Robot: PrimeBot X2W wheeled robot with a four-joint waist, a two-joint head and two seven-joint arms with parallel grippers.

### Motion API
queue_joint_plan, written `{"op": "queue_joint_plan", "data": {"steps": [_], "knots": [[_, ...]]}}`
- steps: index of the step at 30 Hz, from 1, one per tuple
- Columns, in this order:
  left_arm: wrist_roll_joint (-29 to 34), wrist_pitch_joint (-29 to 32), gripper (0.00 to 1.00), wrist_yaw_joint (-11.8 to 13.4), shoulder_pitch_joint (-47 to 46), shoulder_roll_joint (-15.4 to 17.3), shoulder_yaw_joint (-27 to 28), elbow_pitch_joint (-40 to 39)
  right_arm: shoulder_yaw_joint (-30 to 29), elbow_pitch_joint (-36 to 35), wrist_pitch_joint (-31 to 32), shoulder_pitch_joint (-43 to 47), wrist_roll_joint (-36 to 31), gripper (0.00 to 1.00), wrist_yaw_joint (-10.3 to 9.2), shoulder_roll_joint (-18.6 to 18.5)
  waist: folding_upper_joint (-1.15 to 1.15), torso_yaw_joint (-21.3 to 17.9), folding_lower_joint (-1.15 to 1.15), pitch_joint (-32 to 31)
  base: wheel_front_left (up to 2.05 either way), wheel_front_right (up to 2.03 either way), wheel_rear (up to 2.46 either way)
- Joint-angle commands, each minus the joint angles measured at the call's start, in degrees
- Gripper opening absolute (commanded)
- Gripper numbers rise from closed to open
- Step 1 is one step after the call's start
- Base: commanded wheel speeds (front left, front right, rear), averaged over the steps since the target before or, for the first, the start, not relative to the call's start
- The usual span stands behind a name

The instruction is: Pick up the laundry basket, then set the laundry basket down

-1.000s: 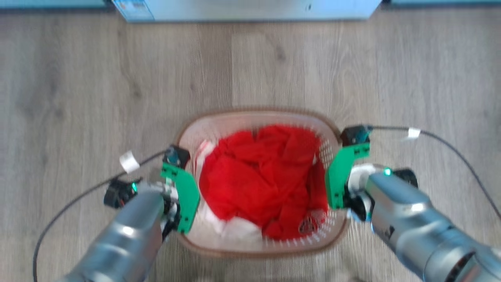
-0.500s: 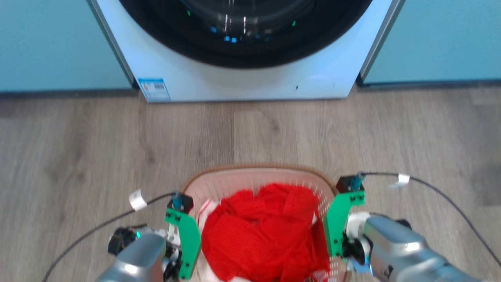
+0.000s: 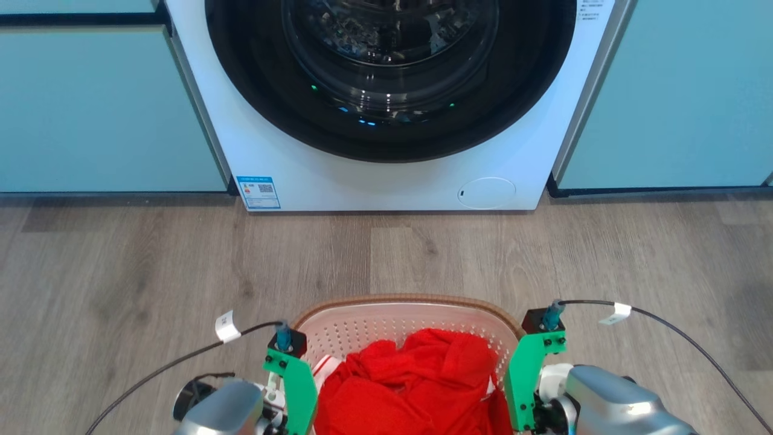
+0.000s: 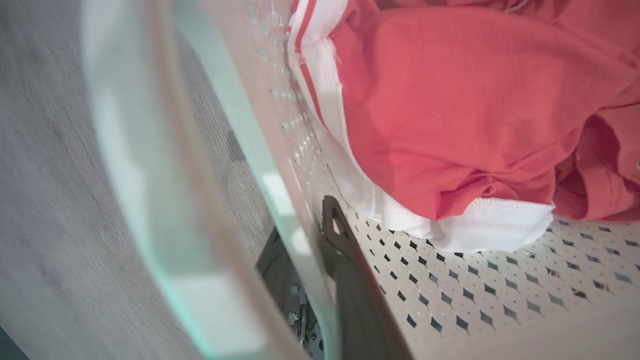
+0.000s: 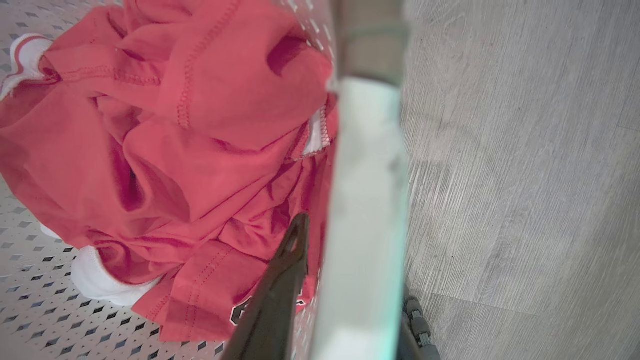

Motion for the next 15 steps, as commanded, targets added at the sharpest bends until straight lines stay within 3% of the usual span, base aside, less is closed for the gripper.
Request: {"op": "queue_joint_plan", "data": {"steps": [1,15], "knots": [[0.3,0.5,0.00,-0.4,-4.0,0.8,-0.2,-1.2,0.8,-2.2,-0.3,-3.3,-0.3,0.00,0.43,1.0,0.00,0.1,0.01,-0.2,0.00,0.00,0.00],[-3.5,4.2,0.00,-0.4,-5.1,1.7,-3.8,-2.7,2.5,-2.8,0.8,-4.4,1.2,0.00,0.43,0.7,0.00,0.2,0.01,-1.8,0.00,0.00,0.00]]}}
